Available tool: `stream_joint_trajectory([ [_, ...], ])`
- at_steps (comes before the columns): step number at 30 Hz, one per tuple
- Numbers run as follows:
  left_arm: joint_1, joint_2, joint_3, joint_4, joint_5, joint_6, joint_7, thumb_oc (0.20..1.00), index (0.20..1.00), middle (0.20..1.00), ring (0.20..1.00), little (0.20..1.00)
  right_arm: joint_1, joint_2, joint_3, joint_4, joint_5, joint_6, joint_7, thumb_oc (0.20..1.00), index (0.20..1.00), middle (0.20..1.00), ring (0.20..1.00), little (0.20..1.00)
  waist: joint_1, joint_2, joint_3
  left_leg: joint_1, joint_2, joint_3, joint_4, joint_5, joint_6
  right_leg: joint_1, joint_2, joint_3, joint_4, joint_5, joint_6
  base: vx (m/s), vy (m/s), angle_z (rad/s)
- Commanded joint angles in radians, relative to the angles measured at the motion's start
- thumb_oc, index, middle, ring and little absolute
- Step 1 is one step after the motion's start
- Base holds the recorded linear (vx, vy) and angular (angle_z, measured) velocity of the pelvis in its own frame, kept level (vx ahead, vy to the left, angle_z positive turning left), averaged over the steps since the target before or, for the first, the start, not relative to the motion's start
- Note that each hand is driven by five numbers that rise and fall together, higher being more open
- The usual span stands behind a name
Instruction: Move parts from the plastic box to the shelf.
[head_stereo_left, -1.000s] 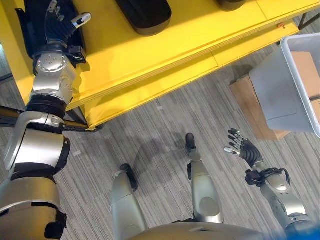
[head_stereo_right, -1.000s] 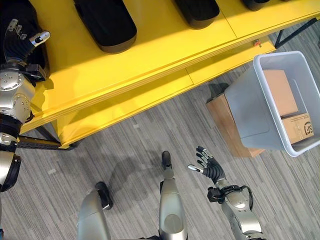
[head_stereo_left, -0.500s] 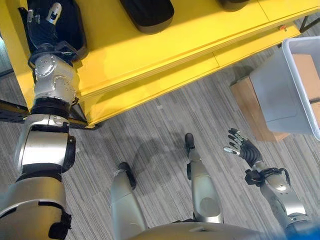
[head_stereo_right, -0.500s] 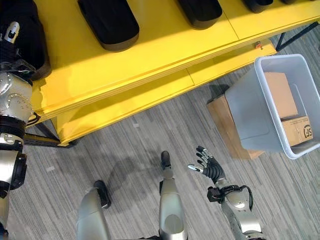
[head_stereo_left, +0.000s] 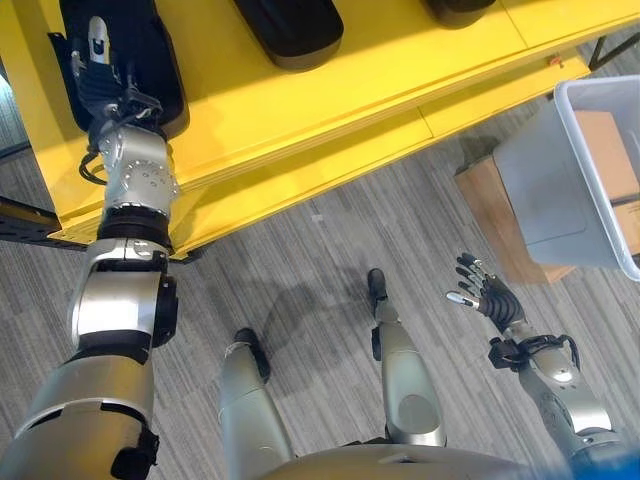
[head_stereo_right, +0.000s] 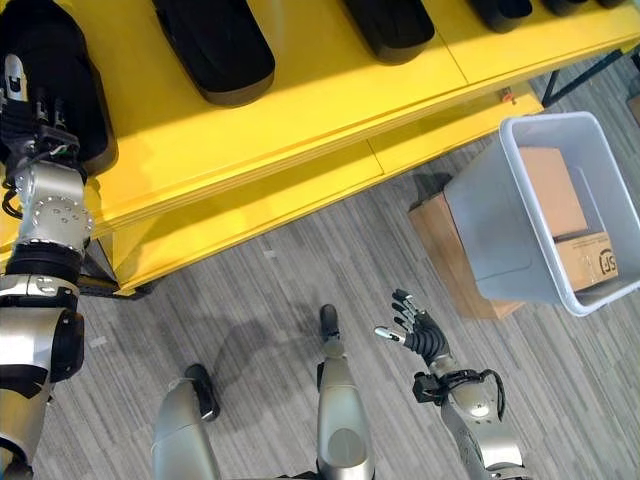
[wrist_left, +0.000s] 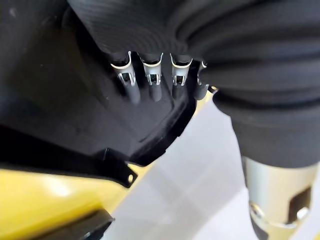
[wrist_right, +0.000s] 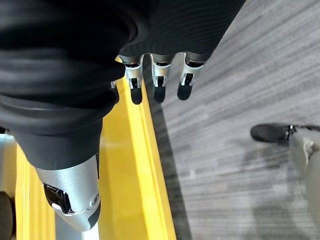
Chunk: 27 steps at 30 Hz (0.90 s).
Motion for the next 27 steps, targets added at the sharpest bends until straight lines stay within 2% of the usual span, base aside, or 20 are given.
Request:
stream_joint_trajectory([
  [1,0.036,0.003,0.035,0.005,-0.035,-0.035,0.019,1.000,1.000,1.000,1.000,1.000,0.018,-0.042,-0.051,-0.057,0.033,-0.029,-0.016,1.000,1.000,1.000,1.000,1.000,0.023,-0.014,-0.034,-0.039,-0.020,-0.043,0.015,-0.010,0.004,0.111,-0.067,-0.015,0.057,-0.142,0.019,0.00,0.000,0.00],
  [5,0.062,-0.040,0.066,-0.018,-0.060,-0.055,0.030,1.000,1.000,1.000,1.000,1.000,0.016,-0.040,-0.046,-0.062,0.031,-0.027,-0.025,1.000,1.000,1.000,1.000,1.000,0.024,-0.018,-0.035,-0.034,-0.019,-0.040,0.012,-0.009,0.003,0.110,-0.066,-0.014,0.062,-0.146,0.017,0.00,0.000,-0.01],
  [13,0.074,-0.074,0.087,-0.079,-0.097,-0.093,0.040,1.000,1.000,1.000,1.000,1.000,0.014,-0.045,-0.047,-0.068,0.026,-0.025,-0.032,1.000,1.000,1.000,1.000,1.000,0.023,-0.020,-0.039,-0.028,-0.020,-0.038,0.010,-0.010,0.003,0.103,-0.063,-0.010,0.070,-0.149,0.016,0.00,-0.004,-0.05],
  [20,0.065,-0.058,0.076,-0.090,-0.092,-0.097,0.040,1.000,1.000,1.000,1.000,1.000,0.015,-0.050,-0.048,-0.068,0.022,-0.025,-0.028,1.000,1.000,1.000,1.000,1.000,0.025,-0.015,-0.046,-0.017,-0.020,-0.037,0.004,-0.009,0.003,0.109,-0.062,-0.010,0.071,-0.151,0.016,0.00,-0.002,-0.03],
  [27,0.052,0.007,0.056,-0.136,-0.052,-0.103,0.041,1.000,1.000,1.000,1.000,1.000,0.019,-0.057,-0.058,-0.067,0.009,-0.024,-0.015,1.000,1.000,1.000,1.000,1.000,0.033,0.000,-0.047,-0.006,-0.025,-0.036,0.000,-0.006,0.004,0.118,-0.066,-0.013,0.076,-0.154,0.016,0.00,0.001,0.01],
])
